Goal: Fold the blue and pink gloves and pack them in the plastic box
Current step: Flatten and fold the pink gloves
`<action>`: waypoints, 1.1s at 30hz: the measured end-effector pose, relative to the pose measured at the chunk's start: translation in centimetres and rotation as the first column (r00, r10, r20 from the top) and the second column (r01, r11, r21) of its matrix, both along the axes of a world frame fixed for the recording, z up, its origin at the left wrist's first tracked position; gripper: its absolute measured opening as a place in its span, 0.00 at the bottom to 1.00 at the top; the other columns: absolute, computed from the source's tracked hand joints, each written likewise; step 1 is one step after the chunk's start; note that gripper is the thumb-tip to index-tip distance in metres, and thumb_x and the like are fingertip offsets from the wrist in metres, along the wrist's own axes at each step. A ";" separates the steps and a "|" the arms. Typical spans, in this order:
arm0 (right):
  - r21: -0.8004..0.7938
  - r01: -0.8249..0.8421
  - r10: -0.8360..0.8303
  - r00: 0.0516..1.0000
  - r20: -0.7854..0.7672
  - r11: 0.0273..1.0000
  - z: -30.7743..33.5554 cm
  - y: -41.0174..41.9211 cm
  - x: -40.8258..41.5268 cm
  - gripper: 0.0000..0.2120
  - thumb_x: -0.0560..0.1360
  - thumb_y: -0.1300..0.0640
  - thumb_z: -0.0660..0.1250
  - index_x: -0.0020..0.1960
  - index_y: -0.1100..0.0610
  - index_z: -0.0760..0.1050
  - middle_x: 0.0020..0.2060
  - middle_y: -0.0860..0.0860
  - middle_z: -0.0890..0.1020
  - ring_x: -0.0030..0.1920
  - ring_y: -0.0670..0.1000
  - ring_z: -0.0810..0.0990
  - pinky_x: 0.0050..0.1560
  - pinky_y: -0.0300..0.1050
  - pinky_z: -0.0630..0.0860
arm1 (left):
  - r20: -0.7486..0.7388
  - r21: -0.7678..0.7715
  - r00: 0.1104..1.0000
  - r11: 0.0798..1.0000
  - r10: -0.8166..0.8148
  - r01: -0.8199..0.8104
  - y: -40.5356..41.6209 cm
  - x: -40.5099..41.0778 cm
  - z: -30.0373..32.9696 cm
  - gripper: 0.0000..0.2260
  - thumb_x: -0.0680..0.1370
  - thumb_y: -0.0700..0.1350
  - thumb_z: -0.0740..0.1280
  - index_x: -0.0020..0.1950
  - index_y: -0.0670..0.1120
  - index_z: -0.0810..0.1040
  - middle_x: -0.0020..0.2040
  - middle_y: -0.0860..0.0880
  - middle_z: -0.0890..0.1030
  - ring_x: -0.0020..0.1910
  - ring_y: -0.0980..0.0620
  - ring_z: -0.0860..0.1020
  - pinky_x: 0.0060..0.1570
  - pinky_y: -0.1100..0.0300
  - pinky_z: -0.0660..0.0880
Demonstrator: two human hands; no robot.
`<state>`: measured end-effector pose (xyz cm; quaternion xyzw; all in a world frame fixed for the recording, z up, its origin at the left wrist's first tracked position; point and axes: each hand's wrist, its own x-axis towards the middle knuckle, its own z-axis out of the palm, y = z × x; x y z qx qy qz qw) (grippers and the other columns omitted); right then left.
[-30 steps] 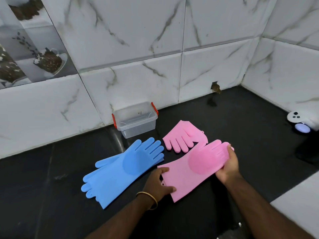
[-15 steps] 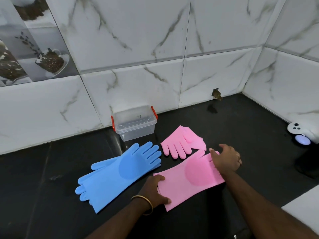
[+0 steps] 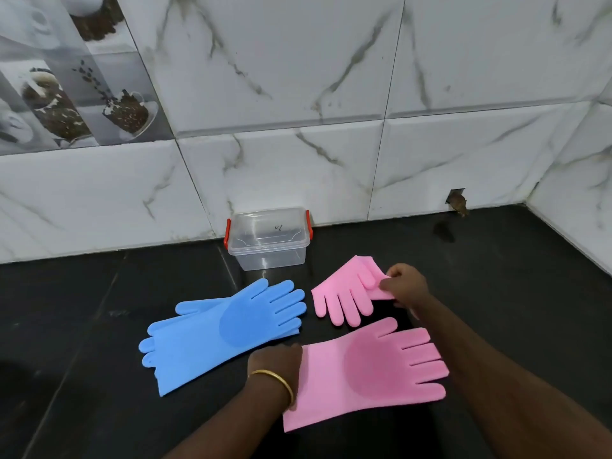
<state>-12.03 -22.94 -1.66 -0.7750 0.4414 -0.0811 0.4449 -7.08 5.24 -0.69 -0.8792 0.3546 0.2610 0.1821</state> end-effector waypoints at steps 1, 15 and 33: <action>-0.040 -0.017 0.020 0.998 0.066 0.999 0.6 -0.3 0.3 0.05 0.67 0.65 0.68 0.40 0.57 0.76 0.34 0.50 0.79 0.36 0.52 0.77 0.30 0.42 0.75 | 0.002 -0.005 1.000 1.000 0.014 -0.014 -0.4 -0.2 0.2 0.36 0.68 0.58 0.75 0.71 0.50 0.66 0.63 0.48 0.78 0.59 0.45 0.78 0.54 0.51 0.76; -0.314 -0.144 0.298 0.796 0.527 0.939 15.0 -3.7 4.1 0.10 0.71 0.64 0.70 0.49 0.53 0.83 0.39 0.40 0.83 0.39 0.36 0.79 0.44 0.35 0.76 | -0.210 -0.583 0.973 0.787 0.097 -0.204 -9.6 3.9 11.9 0.21 0.66 0.62 0.73 0.52 0.52 0.77 0.45 0.54 0.78 0.46 0.53 0.77 0.46 0.60 0.72; -0.279 -0.573 0.603 0.515 0.609 0.771 23.2 -5.3 3.4 0.14 0.73 0.66 0.73 0.55 0.52 0.81 0.48 0.51 0.86 0.51 0.46 0.84 0.50 0.38 0.79 | 0.171 -0.719 0.980 0.667 -0.099 0.193 -17.2 8.8 25.7 0.33 0.66 0.54 0.77 0.67 0.47 0.70 0.59 0.49 0.77 0.62 0.47 0.74 0.57 0.55 0.71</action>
